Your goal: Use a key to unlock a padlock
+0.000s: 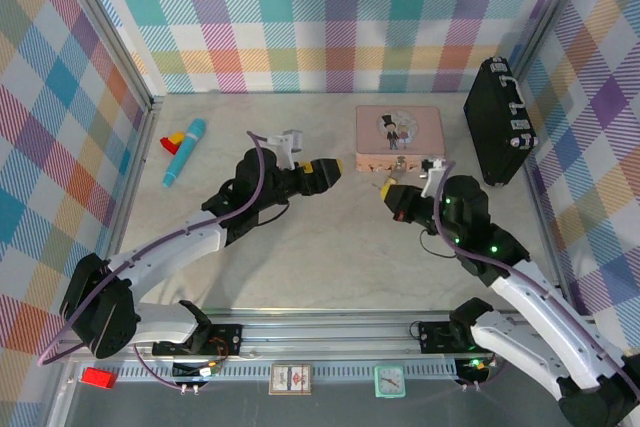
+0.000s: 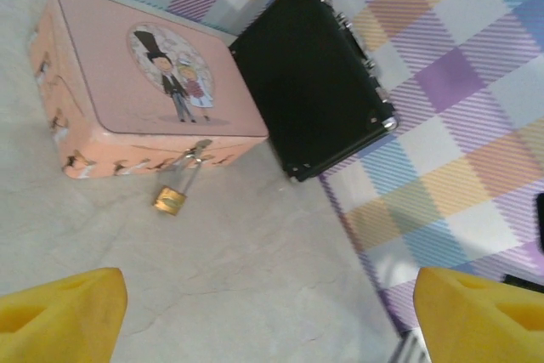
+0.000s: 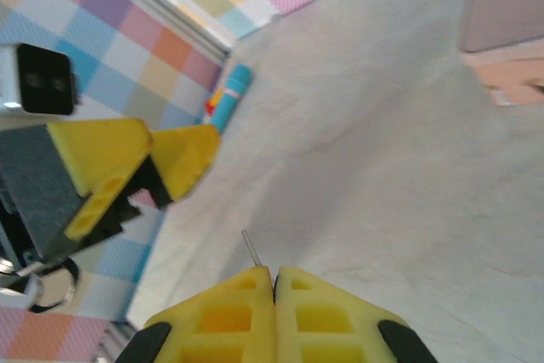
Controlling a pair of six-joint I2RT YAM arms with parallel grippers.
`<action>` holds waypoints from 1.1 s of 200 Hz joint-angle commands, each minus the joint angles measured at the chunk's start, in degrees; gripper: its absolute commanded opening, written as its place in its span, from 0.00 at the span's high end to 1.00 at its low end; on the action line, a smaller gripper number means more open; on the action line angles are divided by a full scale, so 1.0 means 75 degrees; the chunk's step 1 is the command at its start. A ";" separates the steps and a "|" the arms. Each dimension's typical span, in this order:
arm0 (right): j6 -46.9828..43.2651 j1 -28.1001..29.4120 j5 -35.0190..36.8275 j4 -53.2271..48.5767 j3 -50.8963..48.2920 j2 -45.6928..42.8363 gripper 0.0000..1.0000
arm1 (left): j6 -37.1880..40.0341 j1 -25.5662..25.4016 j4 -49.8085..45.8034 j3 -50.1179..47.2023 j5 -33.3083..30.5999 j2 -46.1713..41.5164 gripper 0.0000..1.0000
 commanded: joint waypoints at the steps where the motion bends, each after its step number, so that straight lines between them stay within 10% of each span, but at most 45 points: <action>1: -0.0512 -0.0058 0.1001 -0.1800 0.0298 -0.0544 1.00 | 0.0829 0.0065 -0.0598 0.0370 -0.0238 0.0400 0.12; 110: -0.0130 -0.0055 0.2658 -0.4190 0.0052 -0.2766 1.00 | 0.1221 -0.0619 0.0376 0.2587 0.1273 0.4818 0.20; 220: -0.0017 -0.0055 0.2357 -0.4109 -0.0274 -0.3294 1.00 | 0.2128 -0.0898 -0.0305 0.5225 -0.0620 0.7624 0.32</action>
